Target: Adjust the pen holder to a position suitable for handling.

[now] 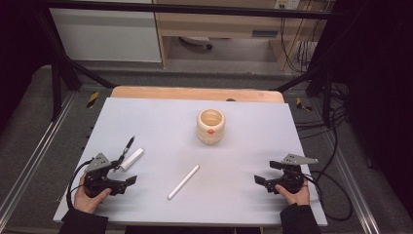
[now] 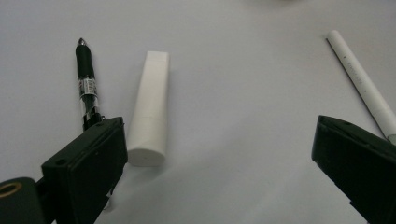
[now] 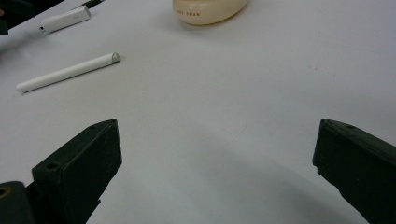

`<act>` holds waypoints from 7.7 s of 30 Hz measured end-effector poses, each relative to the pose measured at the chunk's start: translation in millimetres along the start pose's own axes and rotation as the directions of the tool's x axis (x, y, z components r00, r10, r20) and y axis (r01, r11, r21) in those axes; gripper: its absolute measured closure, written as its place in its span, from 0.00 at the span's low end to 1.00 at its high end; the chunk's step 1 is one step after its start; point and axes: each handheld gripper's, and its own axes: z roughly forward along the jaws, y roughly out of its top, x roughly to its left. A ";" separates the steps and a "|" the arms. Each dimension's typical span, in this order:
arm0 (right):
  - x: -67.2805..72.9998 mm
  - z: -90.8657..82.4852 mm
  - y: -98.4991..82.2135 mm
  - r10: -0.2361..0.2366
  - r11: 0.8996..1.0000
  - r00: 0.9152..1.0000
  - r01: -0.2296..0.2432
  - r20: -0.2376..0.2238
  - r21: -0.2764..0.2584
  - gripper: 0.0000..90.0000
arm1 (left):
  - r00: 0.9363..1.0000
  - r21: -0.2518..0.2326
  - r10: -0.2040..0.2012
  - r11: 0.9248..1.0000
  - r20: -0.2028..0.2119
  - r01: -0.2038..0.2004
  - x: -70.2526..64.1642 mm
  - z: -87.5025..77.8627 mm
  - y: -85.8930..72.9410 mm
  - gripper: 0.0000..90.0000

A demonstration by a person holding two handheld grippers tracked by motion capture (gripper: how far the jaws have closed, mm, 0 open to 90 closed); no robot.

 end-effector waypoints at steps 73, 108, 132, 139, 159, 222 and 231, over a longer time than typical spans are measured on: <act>73.4 89.0 119.5 -0.187 0.982 0.982 0.187 0.024 0.014 0.08 | 1.000 0.027 0.000 1.000 -0.002 0.000 -0.3 4.2 -2.5 0.06; 61.5 159.8 174.2 -0.297 0.947 0.955 0.297 -0.016 0.123 0.62 | 1.000 0.031 0.001 1.000 0.005 -0.001 -0.5 4.8 -2.4 0.06; 56.0 170.4 173.0 -0.323 0.929 0.944 0.330 -0.072 0.166 0.84 | 1.000 0.031 0.003 1.000 0.008 -0.004 -0.7 4.7 -2.2 0.07; 59.3 168.2 172.2 -0.306 0.929 0.948 0.318 -0.090 0.192 0.87 | 1.000 0.027 0.001 1.000 0.008 -0.001 -0.9 4.5 -2.1 0.07; 70.6 154.6 174.5 -0.275 0.933 0.948 0.303 -0.158 0.195 0.89 | 1.000 0.027 0.001 1.000 0.010 -0.001 -1.0 4.7 -2.0 0.07; 98.9 131.2 163.2 -0.274 0.954 0.958 0.282 -0.087 0.105 0.35 | 1.000 0.044 -0.005 0.999 0.016 0.005 -2.3 5.6 -1.3 0.07; 86.0 98.0 157.4 -0.214 0.975 0.977 0.215 -0.022 0.060 0.08 | 1.000 0.050 -0.003 0.999 0.018 0.002 -3.1 5.6 -0.7 0.07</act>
